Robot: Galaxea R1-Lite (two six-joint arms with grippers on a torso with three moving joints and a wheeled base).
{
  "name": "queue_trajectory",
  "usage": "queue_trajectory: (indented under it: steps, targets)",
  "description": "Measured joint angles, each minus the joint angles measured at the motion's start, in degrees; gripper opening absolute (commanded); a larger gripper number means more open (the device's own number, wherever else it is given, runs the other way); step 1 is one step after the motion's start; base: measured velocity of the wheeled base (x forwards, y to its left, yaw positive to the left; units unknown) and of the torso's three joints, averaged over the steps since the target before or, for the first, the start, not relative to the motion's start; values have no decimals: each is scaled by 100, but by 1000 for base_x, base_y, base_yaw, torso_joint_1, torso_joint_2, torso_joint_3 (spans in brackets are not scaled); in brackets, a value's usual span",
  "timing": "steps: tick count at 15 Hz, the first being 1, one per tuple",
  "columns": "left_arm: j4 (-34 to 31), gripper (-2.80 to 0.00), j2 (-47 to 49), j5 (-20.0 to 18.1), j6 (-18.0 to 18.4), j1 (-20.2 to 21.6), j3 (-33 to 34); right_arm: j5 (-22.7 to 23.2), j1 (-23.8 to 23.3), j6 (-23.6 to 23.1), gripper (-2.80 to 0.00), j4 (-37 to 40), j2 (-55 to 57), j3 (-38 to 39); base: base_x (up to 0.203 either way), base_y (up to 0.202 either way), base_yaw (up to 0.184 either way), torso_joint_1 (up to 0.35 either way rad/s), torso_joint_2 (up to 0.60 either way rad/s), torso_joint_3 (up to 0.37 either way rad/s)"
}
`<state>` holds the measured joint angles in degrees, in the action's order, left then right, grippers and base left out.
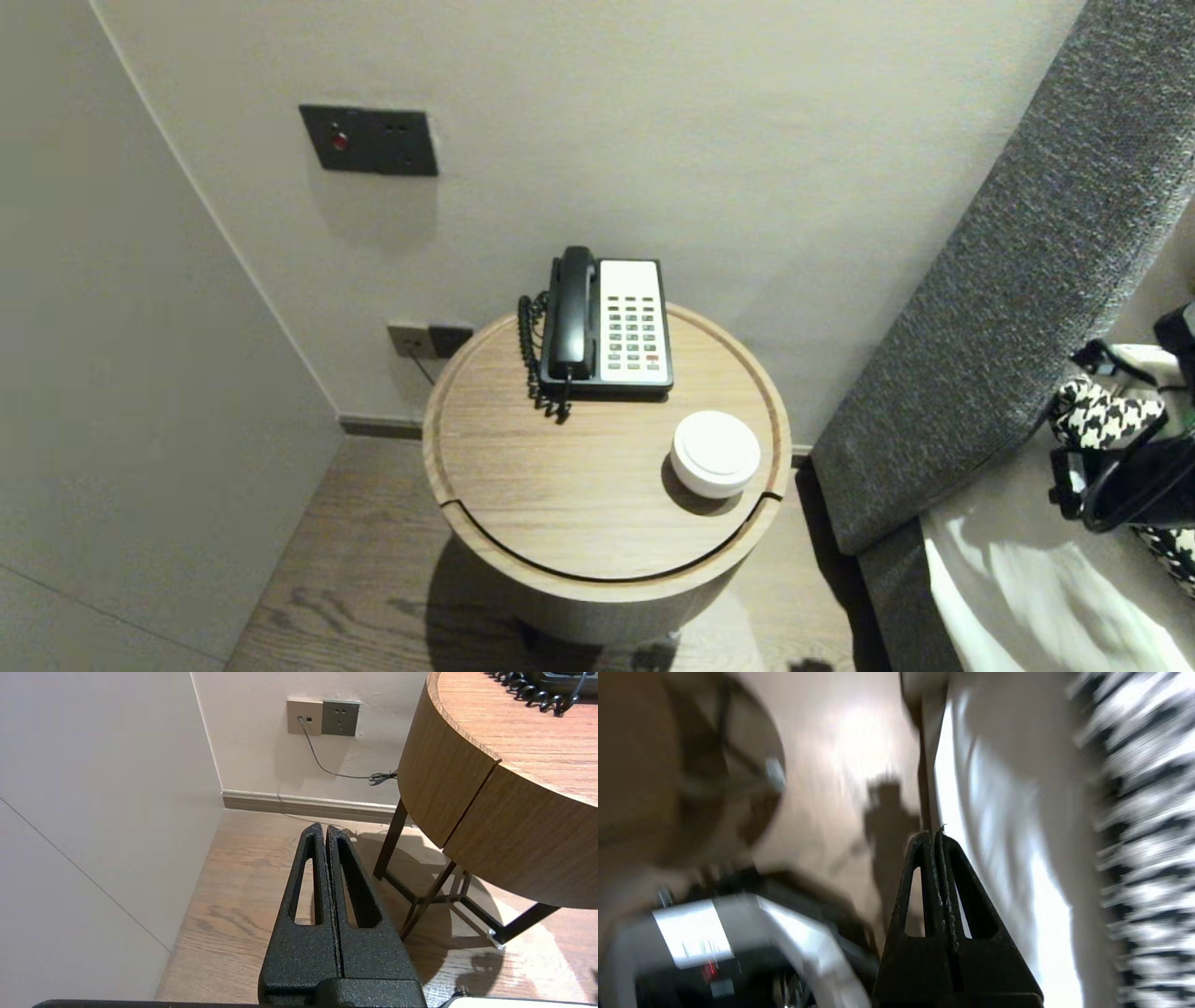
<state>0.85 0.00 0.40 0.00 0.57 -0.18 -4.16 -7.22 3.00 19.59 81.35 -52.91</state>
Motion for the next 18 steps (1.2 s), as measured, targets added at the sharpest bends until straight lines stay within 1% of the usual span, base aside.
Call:
queue_trajectory:
  steps: [2, 10, 12, 14, 15, 16, 18]
  targets:
    - [0, -280, 0, 1, 2, 0, 0, 11, -68, -11, -280, 27, -230, -396, 0, 0, 0, 0, 0, 0]
    - [0, -280, 0, 1, 0, 2, 0, 28, -80, -52, -280, 11, -1377, -1811, 0, 0, 0, 0, 0, 0]
    - [0, -280, 0, 1, 0, 0, 0, 35, -64, -33, -280, 5, -1775, -1962, 0, 0, 0, 0, 0, 0]
    - [0, -280, 0, 1, 0, 0, 0, 26, -32, 6, -280, -7, -2274, -1891, 0, 0, 0, 0, 0, 0]
    - [0, -280, 0, 4, 0, 0, 0, 22, -24, 5, -280, -13, -2559, -1726, 0, 0, 0, 0, 0, 0]
    - [0, -280, 0, 4, 0, 0, 0, 20, -19, -12, -280, -16, -2838, -1508, 0, 0, 0, 0, 0, 0]
    - [0, -280, 0, 1, 0, 2, 0, 20, 8, -98, -280, -17, -3482, -799, 0, 0, 0, 0, 0, 0]
